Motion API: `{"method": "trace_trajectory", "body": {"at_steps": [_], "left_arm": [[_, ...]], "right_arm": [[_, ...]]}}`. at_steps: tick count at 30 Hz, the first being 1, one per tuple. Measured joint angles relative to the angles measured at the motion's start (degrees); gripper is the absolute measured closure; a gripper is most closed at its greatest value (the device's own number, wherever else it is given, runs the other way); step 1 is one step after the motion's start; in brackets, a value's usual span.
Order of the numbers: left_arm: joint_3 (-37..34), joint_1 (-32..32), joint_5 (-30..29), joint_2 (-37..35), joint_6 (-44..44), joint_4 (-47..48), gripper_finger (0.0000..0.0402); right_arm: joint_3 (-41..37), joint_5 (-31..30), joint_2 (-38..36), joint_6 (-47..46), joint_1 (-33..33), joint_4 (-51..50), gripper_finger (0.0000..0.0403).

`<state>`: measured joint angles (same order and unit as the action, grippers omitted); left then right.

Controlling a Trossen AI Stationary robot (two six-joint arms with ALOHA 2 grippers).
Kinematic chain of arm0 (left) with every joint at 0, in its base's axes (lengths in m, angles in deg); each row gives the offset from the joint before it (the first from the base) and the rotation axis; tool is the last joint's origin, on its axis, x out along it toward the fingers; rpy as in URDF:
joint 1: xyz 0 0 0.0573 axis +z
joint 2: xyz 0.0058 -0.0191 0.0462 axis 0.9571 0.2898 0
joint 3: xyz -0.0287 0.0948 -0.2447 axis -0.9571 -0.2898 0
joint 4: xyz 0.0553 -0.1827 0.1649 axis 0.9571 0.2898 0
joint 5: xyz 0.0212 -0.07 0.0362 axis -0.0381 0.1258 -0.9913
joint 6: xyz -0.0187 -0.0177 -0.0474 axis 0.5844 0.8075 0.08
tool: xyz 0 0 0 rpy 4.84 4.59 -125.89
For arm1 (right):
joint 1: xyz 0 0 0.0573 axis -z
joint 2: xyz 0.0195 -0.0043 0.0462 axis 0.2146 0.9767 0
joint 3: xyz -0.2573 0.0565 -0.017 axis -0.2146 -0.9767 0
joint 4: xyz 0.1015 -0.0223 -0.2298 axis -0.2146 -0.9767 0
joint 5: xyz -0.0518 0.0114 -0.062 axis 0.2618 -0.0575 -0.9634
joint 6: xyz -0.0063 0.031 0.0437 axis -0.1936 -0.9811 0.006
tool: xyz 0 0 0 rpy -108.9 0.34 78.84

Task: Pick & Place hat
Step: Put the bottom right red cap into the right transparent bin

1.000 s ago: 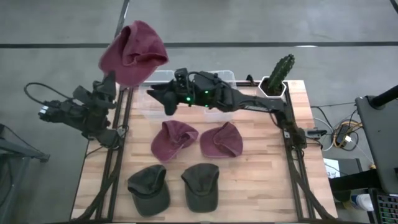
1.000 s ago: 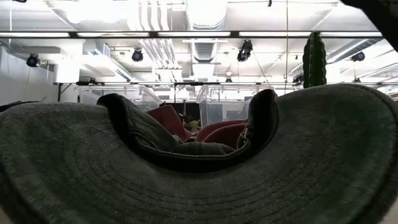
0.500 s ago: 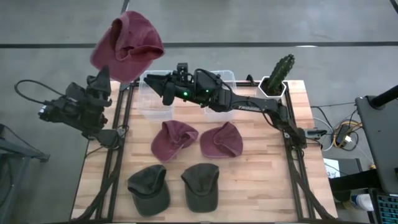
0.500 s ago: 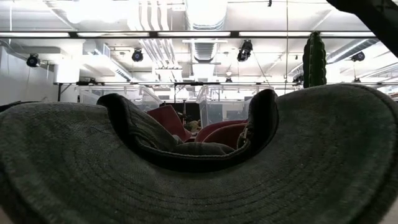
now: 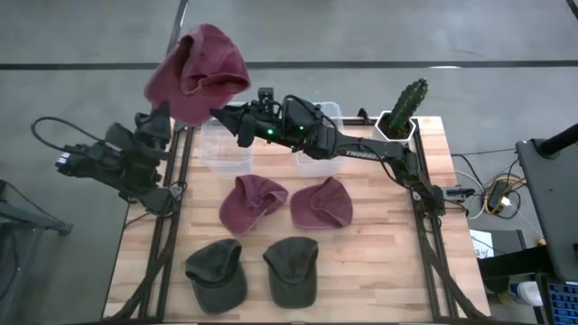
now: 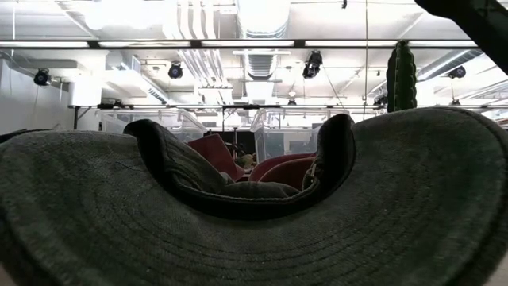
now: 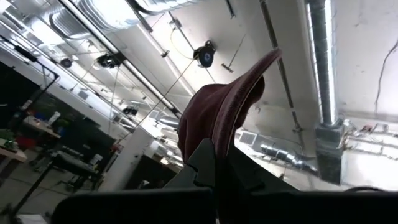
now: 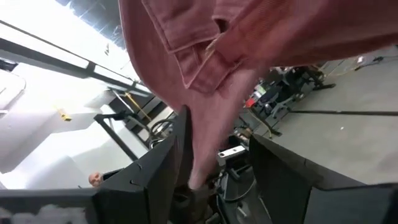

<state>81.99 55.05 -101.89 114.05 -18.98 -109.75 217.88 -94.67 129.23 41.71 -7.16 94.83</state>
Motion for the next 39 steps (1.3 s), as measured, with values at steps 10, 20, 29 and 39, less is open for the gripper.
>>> {"method": "trace_trajectory", "body": {"at_steps": [10, 20, 29, 39], "left_arm": [[-0.06, 0.03, 1.32, 0.38, 0.58, 0.25, 0.0395], [0.15, 0.02, 2.58, 0.17, 0.83, 0.28, 0.0394], [0.55, 0.00, 0.75, -1.37, 6.09, 1.17, 0.0366], [0.48, -0.90, -2.60, -6.46, 7.66, 5.11, 0.0305]], "right_arm": [[0.00, 2.45, 0.00, -2.82, 0.64, -0.13, 0.0248], [0.09, 7.26, 0.00, -2.48, 1.13, -1.52, 0.0387], [0.11, 11.35, -0.25, -4.38, 2.68, -2.59, 0.0392], [0.22, 17.78, -4.05, -3.88, 6.57, -15.60, 0.0391]]}}
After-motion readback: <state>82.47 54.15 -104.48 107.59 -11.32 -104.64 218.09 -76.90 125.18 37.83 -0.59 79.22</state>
